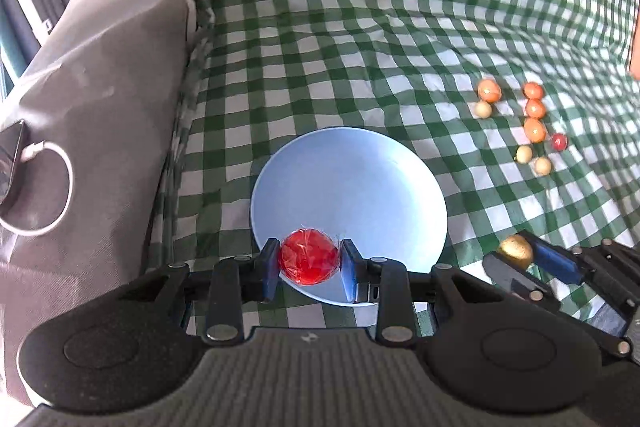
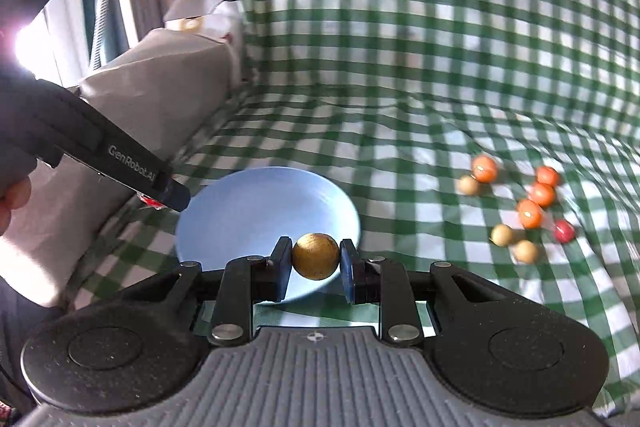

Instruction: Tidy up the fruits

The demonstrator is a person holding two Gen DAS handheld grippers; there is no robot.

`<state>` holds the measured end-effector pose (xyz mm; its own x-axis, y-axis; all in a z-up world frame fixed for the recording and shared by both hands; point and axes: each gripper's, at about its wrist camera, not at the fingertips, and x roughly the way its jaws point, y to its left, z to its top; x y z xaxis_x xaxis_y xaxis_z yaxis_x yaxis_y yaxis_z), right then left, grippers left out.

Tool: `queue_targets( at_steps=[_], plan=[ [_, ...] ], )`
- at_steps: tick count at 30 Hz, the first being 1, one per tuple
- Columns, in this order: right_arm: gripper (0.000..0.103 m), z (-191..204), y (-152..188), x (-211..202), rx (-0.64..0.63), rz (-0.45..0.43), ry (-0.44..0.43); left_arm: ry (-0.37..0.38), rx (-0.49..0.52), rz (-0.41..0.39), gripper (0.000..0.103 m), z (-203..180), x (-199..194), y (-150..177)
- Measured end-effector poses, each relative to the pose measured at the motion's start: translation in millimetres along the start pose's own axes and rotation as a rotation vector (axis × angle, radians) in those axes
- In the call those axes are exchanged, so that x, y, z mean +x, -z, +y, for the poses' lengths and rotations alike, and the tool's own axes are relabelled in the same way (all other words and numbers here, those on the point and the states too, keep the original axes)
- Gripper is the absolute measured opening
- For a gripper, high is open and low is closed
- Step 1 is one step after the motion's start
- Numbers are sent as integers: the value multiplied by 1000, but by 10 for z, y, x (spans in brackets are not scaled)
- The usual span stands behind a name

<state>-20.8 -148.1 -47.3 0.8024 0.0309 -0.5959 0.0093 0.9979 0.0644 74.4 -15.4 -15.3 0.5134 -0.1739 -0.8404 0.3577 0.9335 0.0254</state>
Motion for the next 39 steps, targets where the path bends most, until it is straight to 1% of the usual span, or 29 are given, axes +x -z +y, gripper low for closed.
queue_targets(
  at_steps=[4,8,10,13,17,22,23,24,25,26,27,28,29,30,31,35,39],
  plan=[
    [27,138,-58,47,-27,17,-13,48,-39,-6,35,147,-20,21],
    [27,184,-79,172,-47,37,-21,67,-32,-9,35,173,60,25],
    [27,184,-70,265,-49,55,-20,77,-26,5,35,126,165,11],
    [27,179,-46,420,-49,75,-12,74,-10,36,35,59,347,-14],
    [27,190,-20,688,-69,125,-6,71,9,62,35,-24,602,-79],
    [27,226,13,1001,-114,170,-12,34,32,77,37,-55,854,-142],
    [27,232,11,1053,-121,178,-16,25,30,74,48,-42,878,-157],
    [27,231,7,1086,-121,178,-14,18,28,68,73,-24,882,-176],
    [27,226,-5,1107,-118,175,-17,10,25,58,86,-5,870,-193],
    [27,217,-32,1122,-110,170,-23,0,21,31,100,21,812,-208],
    [29,198,-53,1118,-100,165,-24,-5,16,-1,103,45,732,-214],
    [41,187,-87,1106,-91,159,-22,-10,9,-35,103,75,640,-215],
    [57,175,-122,1076,-84,155,-22,-11,10,-45,103,92,573,-218],
    [63,160,-157,1022,-77,148,-19,-11,13,-50,103,104,503,-218],
    [72,149,-183,955,-73,141,-13,-15,16,-56,103,118,426,-198],
    [88,113,-187,570,-66,153,-5,-75,28,-95,103,104,61,3],
    [96,109,-95,155,-40,164,-8,-107,-10,-101,103,87,-228,283]
  ],
)
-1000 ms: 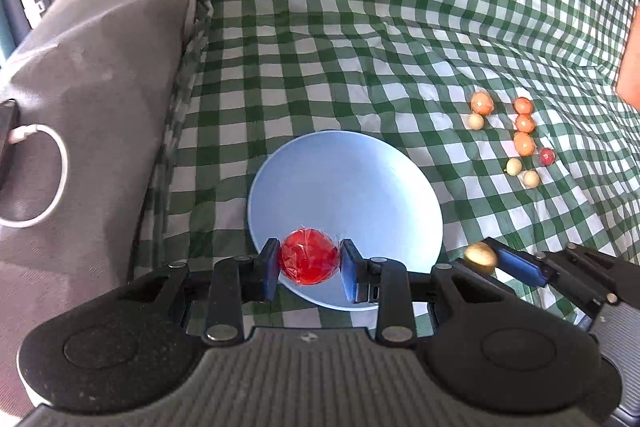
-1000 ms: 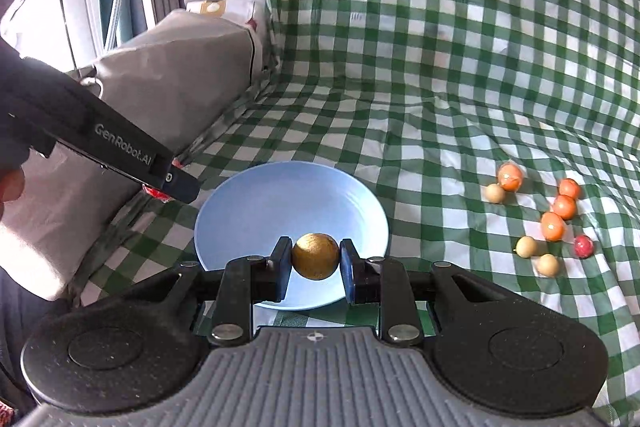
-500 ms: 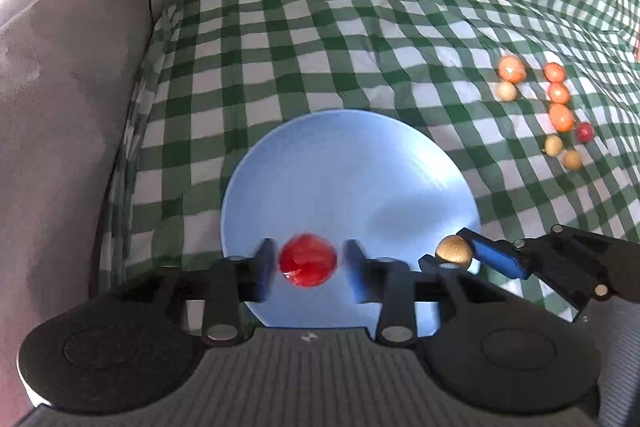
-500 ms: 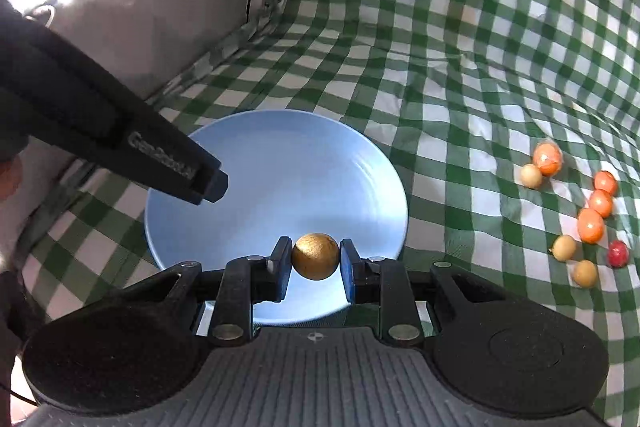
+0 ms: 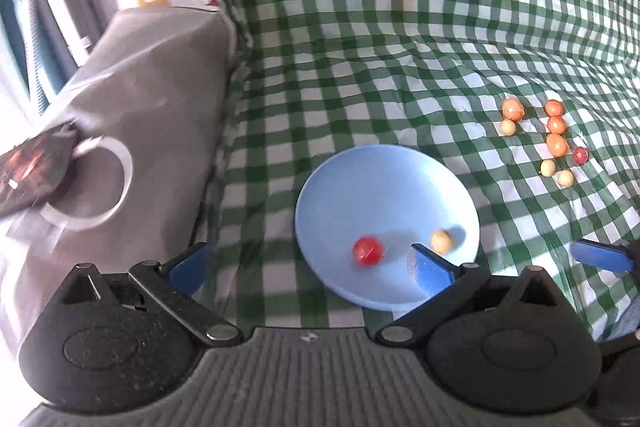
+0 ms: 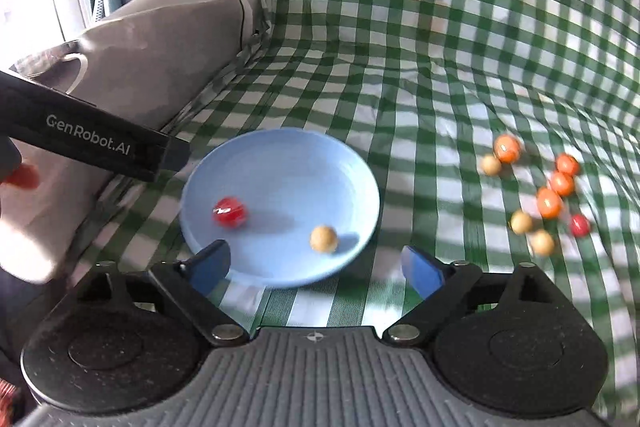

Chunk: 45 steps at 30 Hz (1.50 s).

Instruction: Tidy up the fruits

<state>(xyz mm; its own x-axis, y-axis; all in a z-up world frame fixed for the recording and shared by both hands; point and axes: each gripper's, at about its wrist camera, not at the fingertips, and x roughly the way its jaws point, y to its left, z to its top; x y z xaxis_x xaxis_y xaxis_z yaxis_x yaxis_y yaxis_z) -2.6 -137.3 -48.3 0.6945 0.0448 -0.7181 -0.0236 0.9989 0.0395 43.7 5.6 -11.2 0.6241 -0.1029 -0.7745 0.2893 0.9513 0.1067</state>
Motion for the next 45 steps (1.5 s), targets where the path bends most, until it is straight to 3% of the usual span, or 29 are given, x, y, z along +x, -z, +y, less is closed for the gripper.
queue_targets(
  at_steps=[6,11,14,20,45],
  plan=[
    [100,153,225,-414,-18,-64,71,-28,-43,25,103,-10,-227,279],
    [100,190,218,-576,-30,-106,87,-149,21,-37,103,-72,-451,324],
    [101,186,223,-676,-13,-132,88,-176,68,-66,103,-127,-573,371],
    [102,197,235,-791,0,-165,93,-70,8,-24,103,-105,-649,400],
    [102,220,315,-912,15,-173,92,-23,21,-44,103,-173,-699,447]
  ],
)
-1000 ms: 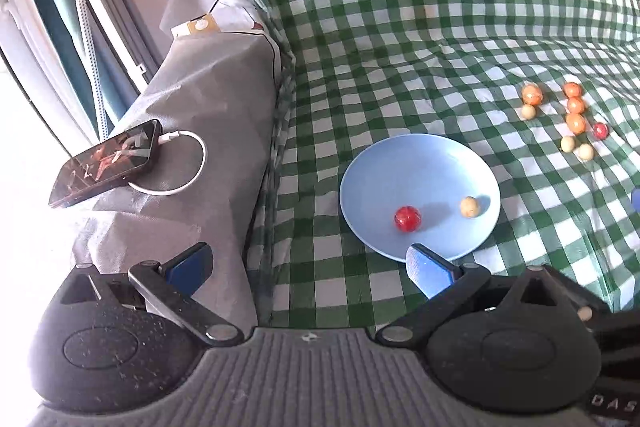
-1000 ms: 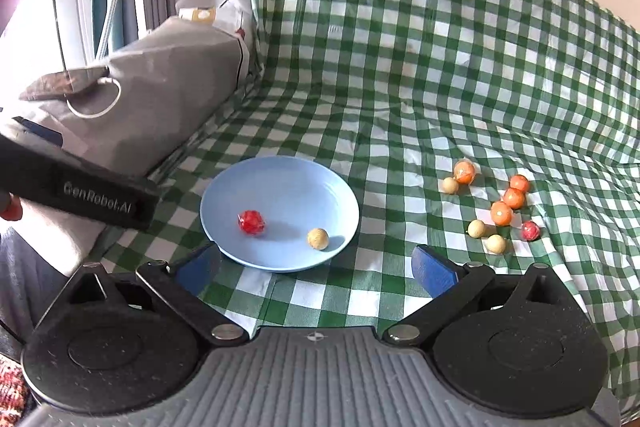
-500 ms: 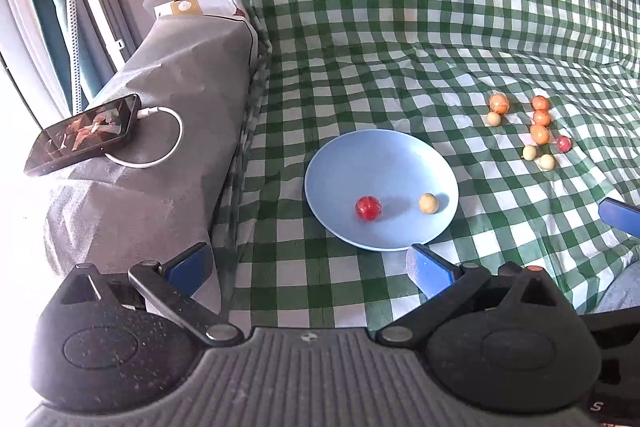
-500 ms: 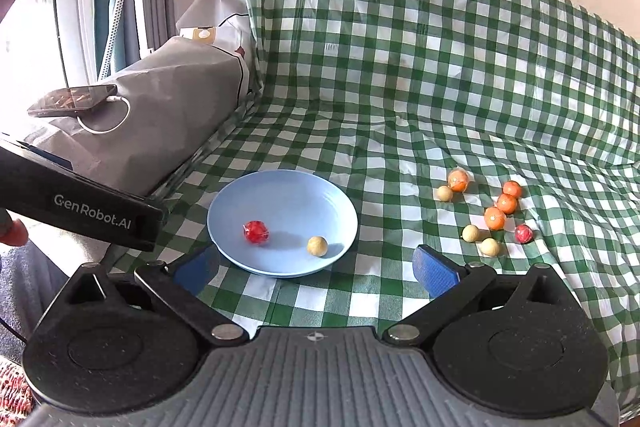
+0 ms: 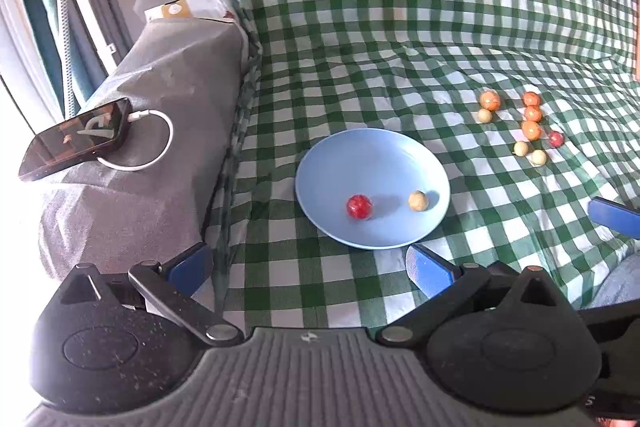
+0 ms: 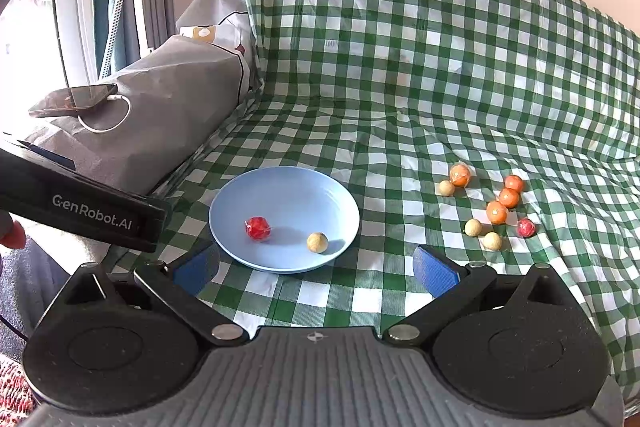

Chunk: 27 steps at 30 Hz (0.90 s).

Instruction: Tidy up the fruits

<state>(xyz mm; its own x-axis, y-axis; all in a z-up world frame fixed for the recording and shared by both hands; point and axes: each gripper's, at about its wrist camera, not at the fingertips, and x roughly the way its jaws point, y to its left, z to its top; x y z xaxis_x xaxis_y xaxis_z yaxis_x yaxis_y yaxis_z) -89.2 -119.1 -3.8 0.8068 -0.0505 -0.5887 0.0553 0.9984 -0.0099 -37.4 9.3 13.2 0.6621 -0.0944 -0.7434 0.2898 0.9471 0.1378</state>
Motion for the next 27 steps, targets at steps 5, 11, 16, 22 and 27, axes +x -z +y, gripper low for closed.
queue_targets(
  at_steps=[5,11,16,22,27],
  plan=[
    [102,8,8,38,9,11,-6,-4,10,3,103,-39,25,7],
    [102,-30,16,98,31,26,-10,-19,-3,30,103,-20,113,-5],
    [102,-58,25,151,49,43,-11,-24,13,38,103,-49,144,-2],
    [102,-66,41,209,61,59,-15,-22,15,52,103,-67,184,-21],
    [102,-100,69,255,83,67,-20,-15,53,70,103,-152,257,-76]
  ],
)
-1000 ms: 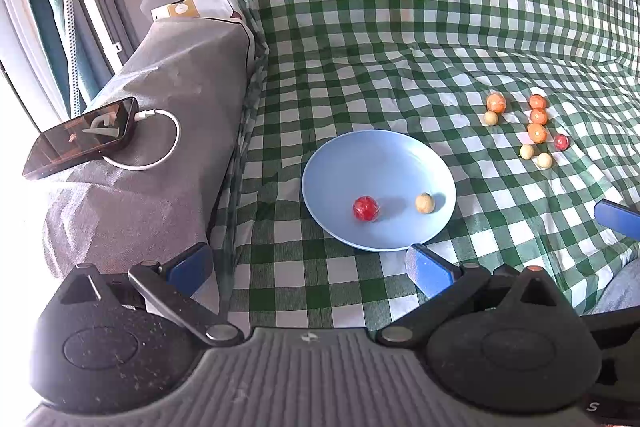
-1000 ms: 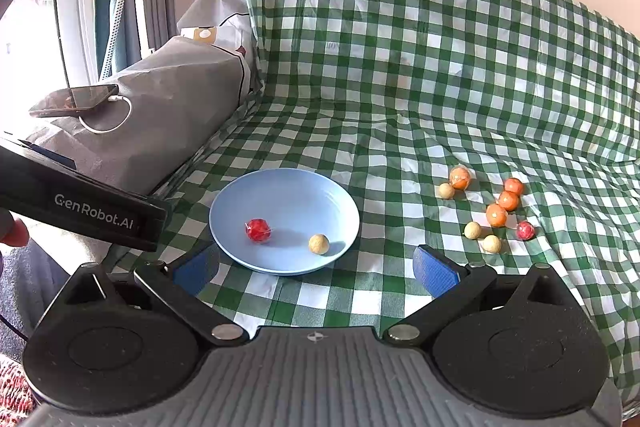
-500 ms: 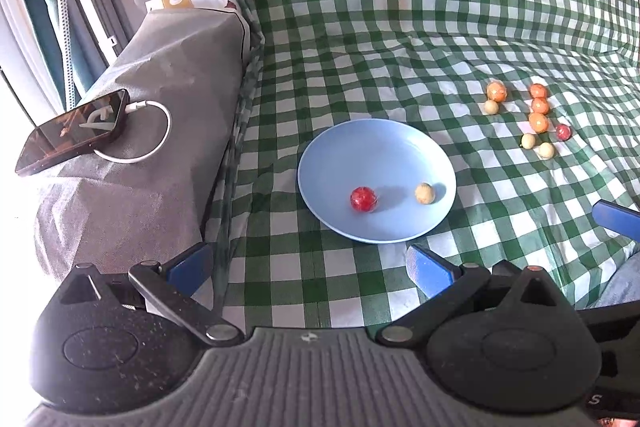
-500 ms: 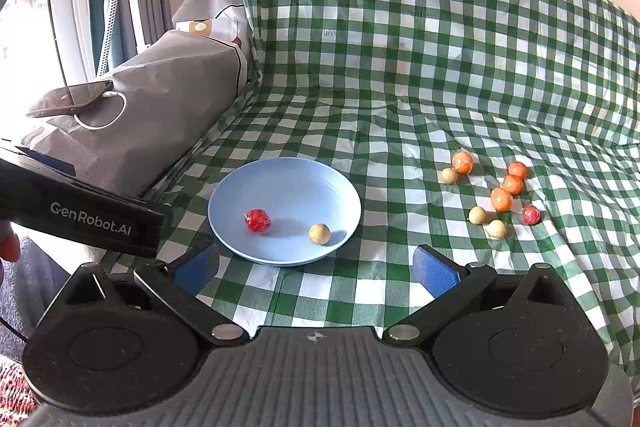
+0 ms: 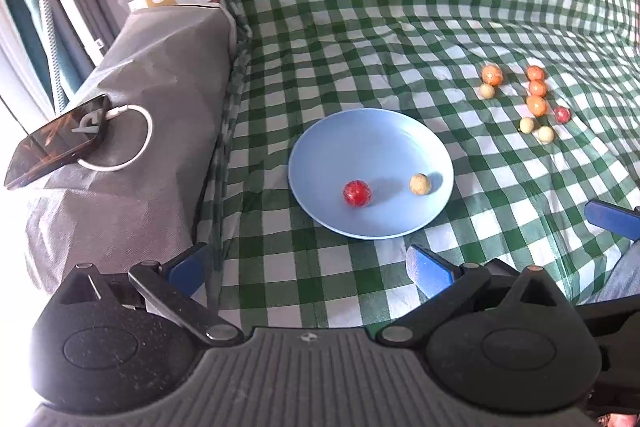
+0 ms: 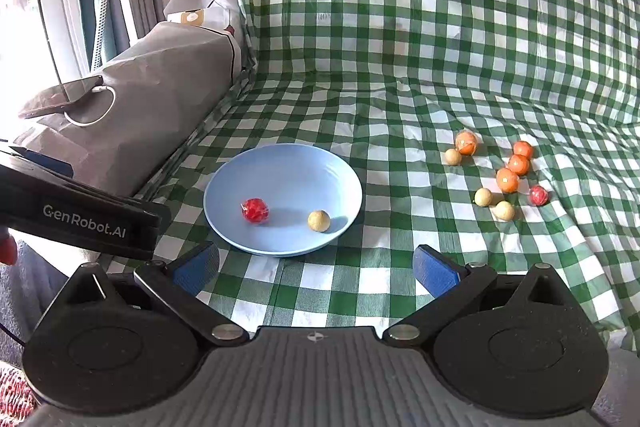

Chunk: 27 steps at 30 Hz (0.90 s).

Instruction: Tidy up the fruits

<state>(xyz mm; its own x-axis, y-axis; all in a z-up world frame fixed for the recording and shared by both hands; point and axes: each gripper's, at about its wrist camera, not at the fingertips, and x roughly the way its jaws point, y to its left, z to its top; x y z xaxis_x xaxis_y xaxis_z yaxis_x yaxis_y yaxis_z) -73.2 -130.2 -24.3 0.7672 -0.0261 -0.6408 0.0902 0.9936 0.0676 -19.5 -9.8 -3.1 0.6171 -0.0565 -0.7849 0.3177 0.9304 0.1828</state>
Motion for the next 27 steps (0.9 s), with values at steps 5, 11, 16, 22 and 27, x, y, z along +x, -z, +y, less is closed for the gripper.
queue_targets(
  at_steps=[5,11,16,22,27],
  plan=[
    [102,-215,40,82,84,12,20,9,34,25,103,-185,111,-163],
    [102,-749,55,230,218,-4,128,77,16,68,103,-478,344,-480],
    [102,-1313,46,499,258,-26,269,85,58,66,103,-859,604,-751],
    [102,-1972,61,1151,265,0,353,85,95,65,103,-1232,885,-996],
    [102,-2290,64,1748,276,65,347,84,116,101,103,-1452,1163,-1109]
  ],
)
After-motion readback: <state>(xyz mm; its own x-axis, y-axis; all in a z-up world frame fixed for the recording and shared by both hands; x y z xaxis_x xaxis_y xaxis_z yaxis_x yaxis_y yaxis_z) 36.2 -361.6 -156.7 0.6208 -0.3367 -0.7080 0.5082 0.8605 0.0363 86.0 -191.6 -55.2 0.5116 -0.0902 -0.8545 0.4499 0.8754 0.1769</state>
